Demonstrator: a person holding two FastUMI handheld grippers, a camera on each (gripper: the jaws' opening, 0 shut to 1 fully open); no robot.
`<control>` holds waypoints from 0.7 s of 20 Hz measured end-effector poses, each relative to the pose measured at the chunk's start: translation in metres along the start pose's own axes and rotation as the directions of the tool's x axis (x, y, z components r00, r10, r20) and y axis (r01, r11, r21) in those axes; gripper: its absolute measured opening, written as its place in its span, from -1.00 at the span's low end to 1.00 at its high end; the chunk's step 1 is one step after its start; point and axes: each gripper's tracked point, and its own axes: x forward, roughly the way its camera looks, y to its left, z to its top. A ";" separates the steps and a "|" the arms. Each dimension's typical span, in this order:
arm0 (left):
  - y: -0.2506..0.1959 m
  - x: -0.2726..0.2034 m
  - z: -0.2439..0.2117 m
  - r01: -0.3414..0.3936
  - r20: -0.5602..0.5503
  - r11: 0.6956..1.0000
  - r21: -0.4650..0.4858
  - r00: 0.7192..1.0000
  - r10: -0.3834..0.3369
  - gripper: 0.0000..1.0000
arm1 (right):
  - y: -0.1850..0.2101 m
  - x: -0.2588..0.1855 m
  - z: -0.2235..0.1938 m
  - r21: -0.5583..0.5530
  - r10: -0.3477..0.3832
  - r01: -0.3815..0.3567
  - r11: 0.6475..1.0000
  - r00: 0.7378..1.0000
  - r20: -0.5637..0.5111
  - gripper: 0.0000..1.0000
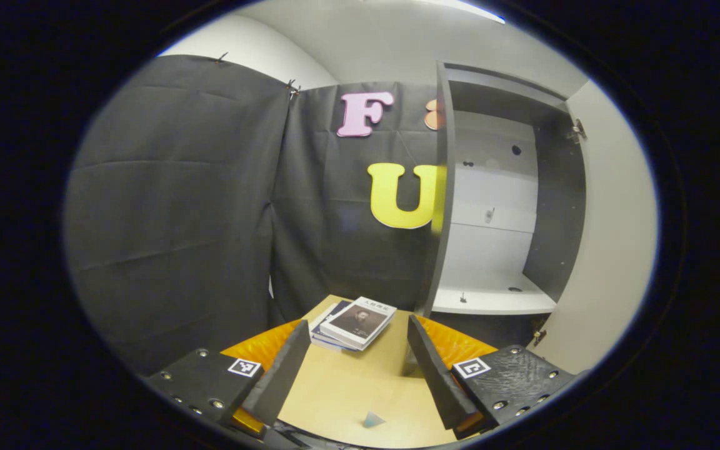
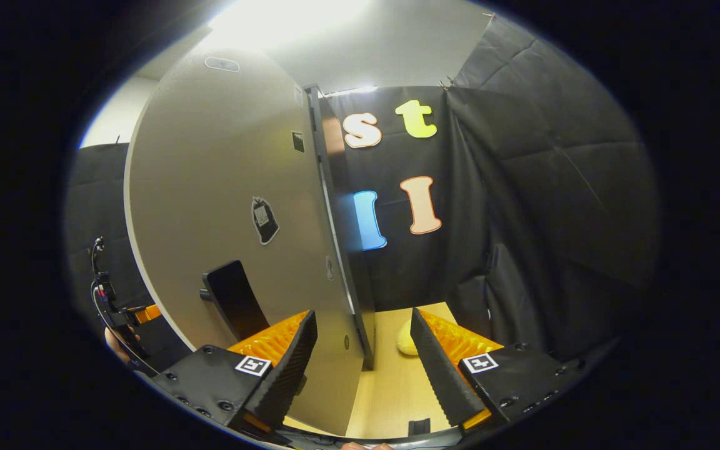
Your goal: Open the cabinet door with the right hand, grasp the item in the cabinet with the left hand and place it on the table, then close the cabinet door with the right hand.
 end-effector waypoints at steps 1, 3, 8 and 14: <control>0.004 0.004 -0.002 0.006 -0.006 1.000 0.001 1.000 -0.006 0.92 | 0.013 0.004 -0.003 0.010 0.018 -0.018 1.000 1.000 -0.004 0.91; 0.014 0.010 -0.008 0.020 -0.019 1.000 0.018 1.000 -0.019 0.92 | 0.040 0.012 -0.010 0.036 0.065 -0.064 0.997 0.997 -0.027 0.91; 0.041 0.019 -0.029 0.001 -0.056 0.998 0.055 0.998 0.002 0.86 | 0.094 0.028 -0.016 0.028 0.135 -0.134 0.991 0.991 -0.025 0.91; 0.064 0.034 -0.037 0.014 -0.068 1.000 0.027 0.998 -0.012 0.92 | 0.151 0.062 -0.023 0.041 0.238 -0.236 0.971 0.970 -0.055 0.91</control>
